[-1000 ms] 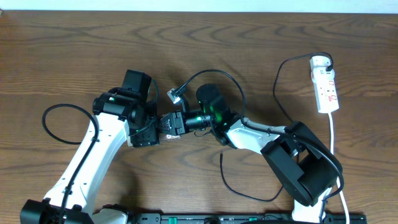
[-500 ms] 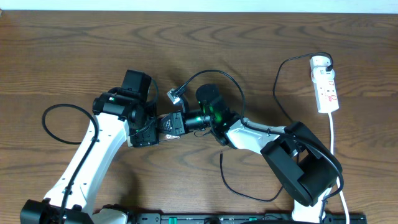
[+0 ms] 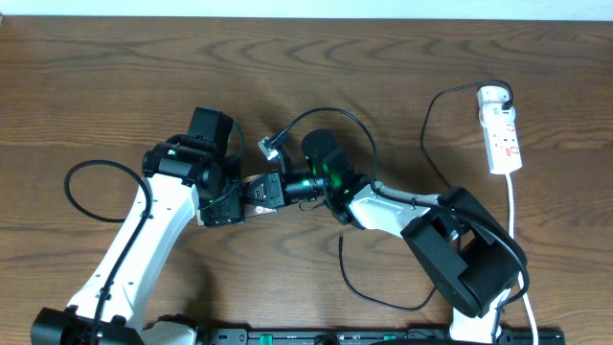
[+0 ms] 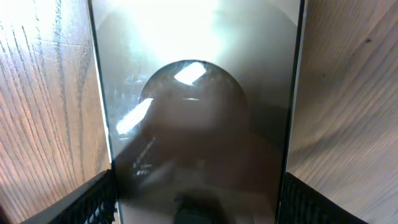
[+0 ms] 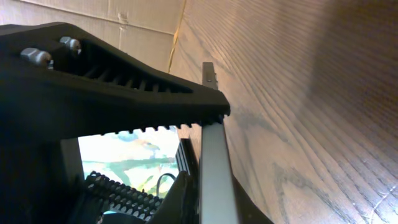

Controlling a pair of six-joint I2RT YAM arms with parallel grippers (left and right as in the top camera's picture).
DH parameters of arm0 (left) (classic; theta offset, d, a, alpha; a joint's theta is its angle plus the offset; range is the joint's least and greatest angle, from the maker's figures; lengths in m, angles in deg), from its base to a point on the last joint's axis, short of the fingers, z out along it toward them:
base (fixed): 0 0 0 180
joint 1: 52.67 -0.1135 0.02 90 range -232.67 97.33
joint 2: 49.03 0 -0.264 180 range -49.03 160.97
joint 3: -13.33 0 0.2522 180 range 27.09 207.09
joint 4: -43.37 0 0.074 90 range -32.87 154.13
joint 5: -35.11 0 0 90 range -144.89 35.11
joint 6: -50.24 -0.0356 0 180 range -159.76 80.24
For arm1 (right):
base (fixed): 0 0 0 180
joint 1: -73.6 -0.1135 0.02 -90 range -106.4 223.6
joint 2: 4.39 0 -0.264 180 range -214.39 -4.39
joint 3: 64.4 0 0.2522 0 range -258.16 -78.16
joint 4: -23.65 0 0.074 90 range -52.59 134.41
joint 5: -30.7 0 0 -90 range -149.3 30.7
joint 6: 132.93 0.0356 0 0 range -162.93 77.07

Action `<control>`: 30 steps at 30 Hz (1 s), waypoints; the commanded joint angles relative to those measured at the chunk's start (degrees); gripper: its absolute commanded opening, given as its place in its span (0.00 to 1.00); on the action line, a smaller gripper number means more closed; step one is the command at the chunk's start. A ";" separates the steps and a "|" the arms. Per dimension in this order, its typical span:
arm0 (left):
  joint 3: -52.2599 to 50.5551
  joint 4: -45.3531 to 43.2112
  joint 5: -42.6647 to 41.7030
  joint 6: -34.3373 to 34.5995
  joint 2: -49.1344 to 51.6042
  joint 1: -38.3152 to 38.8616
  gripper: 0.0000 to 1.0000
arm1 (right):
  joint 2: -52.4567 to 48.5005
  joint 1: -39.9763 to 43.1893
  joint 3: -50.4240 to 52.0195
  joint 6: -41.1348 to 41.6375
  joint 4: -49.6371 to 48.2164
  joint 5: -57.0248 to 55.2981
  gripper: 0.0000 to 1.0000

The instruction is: Plug charger to phone and switch on socket

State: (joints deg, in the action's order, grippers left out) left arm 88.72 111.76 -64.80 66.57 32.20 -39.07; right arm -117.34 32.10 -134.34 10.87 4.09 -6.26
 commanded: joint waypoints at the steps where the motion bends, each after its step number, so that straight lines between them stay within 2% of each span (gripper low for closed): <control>1: 0.48 0.17 0.09 0.26 0.00 0.31 0.07 | -0.07 -0.83 -0.76 -0.68 -0.72 1.49 0.09; 4: 0.48 0.20 0.09 0.26 0.00 0.31 0.08 | -0.07 -0.81 -0.76 -0.66 -0.72 1.51 0.06; 5: 0.48 0.20 0.07 0.26 0.00 0.31 0.13 | -0.07 -0.83 -0.76 -0.66 -0.70 1.53 0.06; 7: 0.48 0.20 0.09 0.26 0.00 0.31 0.35 | -0.07 -0.83 -0.76 -0.66 -0.59 1.51 0.05; 10: 0.48 0.20 0.07 0.26 0.00 0.31 0.59 | -0.07 -0.83 -0.76 -0.66 -0.57 1.49 0.04; 12: 0.48 0.17 0.09 0.26 0.00 0.31 0.67 | -0.07 -0.76 -0.76 -0.68 -0.57 1.51 0.03; 16: 0.48 0.20 0.07 0.26 0.00 0.31 0.71 | -0.07 -0.50 -0.76 -0.68 -0.55 1.53 0.02; 22: 0.48 0.11 -0.15 -1.20 0.00 0.31 0.84 | -0.07 0.15 -0.76 -0.68 -0.52 1.31 0.01; 30: 0.48 -1.62 -4.55 -3.34 -0.02 0.20 0.88 | -0.07 4.92 -0.76 -0.72 0.59 1.31 0.01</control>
State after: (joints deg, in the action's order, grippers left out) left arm 88.89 110.82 -66.84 65.23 32.15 -38.74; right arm -117.90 34.68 -134.04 10.46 4.64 -6.18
